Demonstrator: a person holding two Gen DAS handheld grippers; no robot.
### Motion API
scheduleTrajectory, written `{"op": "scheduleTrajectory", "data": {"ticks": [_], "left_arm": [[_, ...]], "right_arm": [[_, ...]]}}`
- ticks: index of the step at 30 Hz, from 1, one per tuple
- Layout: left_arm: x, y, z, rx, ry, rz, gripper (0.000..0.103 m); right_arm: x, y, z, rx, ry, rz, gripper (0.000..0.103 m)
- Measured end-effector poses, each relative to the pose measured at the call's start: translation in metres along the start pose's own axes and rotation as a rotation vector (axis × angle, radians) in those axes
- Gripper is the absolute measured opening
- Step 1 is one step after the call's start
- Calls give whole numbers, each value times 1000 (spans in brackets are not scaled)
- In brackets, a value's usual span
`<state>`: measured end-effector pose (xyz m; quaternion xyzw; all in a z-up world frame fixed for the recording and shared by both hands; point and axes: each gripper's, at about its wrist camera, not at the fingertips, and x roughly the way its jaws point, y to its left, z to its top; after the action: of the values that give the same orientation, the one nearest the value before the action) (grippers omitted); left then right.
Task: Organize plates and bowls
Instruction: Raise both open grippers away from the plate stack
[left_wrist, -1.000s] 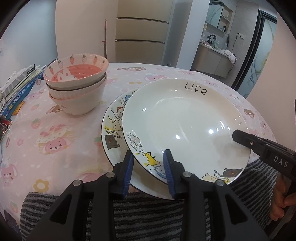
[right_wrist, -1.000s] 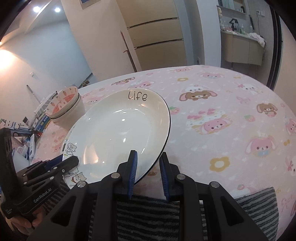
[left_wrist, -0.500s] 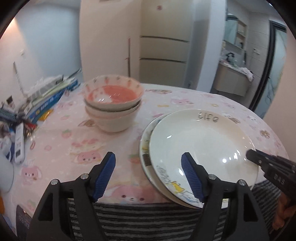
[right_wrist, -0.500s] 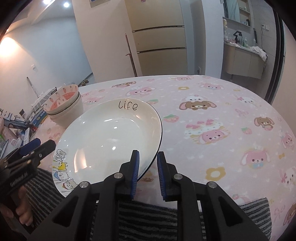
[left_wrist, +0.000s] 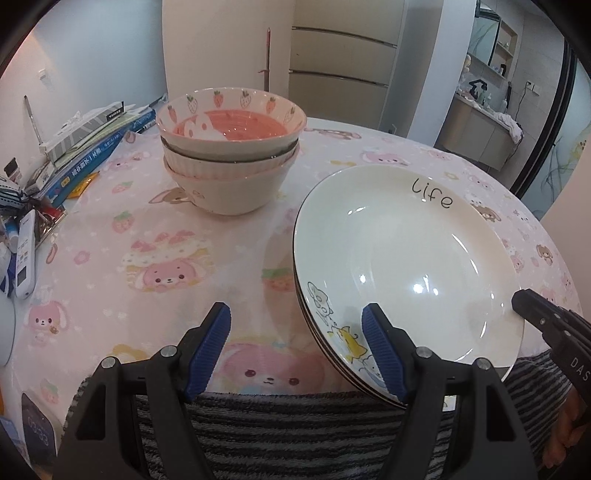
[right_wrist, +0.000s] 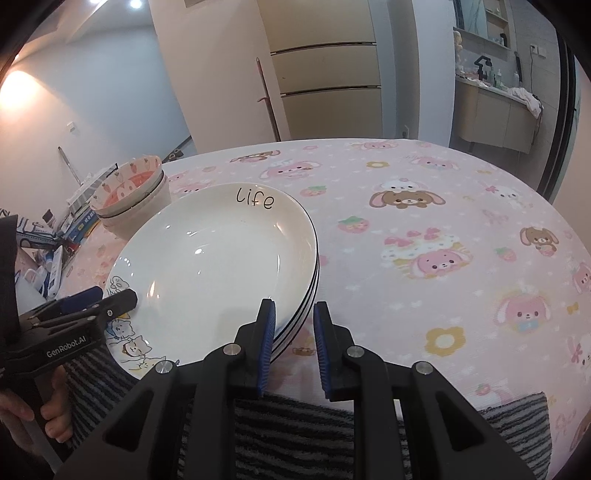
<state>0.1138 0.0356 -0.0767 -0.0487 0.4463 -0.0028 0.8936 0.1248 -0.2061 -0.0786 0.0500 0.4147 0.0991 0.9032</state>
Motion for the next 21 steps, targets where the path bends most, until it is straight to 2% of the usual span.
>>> {"op": "scheduleTrajectory", "data": {"ticks": [1,2,3,5,9,13,14,15,17,21], "left_arm": [[1,-1,1,2,3,1,73],[1,-1,0,5,6,1,73],[2,-2,0,8,7,3,73],[2,-2,1,13,10,4,74],[2,-2,1,14,12,4,77],[0,-6,1,36,-5,3,83],[-2,-8,1,42,-14,0,83],[-5,-8,1,47,-26,0,83],[-13,-10,0,57,-69,-3,84],[-38,-11,1,59,-215,-11,87]], "right_arm": [[1,0,0,1,4,0,24],[3,-1,0,6,10,-12,32],[5,-2,0,11,19,-21,45],[10,-5,-1,30,51,-15,57],[15,-9,-2,78,100,61,57],[14,-6,-4,76,93,50,60],[13,-5,-4,75,86,52,66],[12,-5,-4,78,72,61,75],[5,-4,-3,82,29,72,82],[-15,1,1,42,-107,5,87]]}}
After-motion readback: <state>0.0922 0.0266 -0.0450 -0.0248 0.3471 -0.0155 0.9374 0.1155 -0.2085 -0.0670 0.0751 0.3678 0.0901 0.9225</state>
